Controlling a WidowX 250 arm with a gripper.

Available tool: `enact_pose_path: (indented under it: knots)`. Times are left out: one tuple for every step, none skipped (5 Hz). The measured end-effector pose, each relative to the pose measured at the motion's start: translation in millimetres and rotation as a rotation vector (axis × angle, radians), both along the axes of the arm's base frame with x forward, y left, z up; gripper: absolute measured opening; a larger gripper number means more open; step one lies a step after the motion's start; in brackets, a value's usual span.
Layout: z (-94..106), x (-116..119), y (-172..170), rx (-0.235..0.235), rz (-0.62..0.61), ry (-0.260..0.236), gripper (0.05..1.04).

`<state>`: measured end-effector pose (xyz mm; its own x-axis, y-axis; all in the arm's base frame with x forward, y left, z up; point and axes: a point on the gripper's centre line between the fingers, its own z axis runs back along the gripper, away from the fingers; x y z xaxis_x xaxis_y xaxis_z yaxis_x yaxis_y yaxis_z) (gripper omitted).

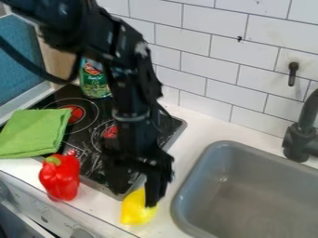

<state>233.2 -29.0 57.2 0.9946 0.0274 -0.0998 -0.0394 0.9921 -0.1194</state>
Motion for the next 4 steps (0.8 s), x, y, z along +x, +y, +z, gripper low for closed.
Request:
enact_pose_path:
  knots:
    - [23.0, 2, -2, -0.018, -0.008, -0.068, 1.001]
    - [50.0, 9, 4, -0.03, -0.001, -0.145, 1.001]
    - [78.9, 29, 26, 0.033, -0.006, -0.217, 1.001]
    - [92.7, 44, 68, 0.117, -0.038, -0.212, 1.001]
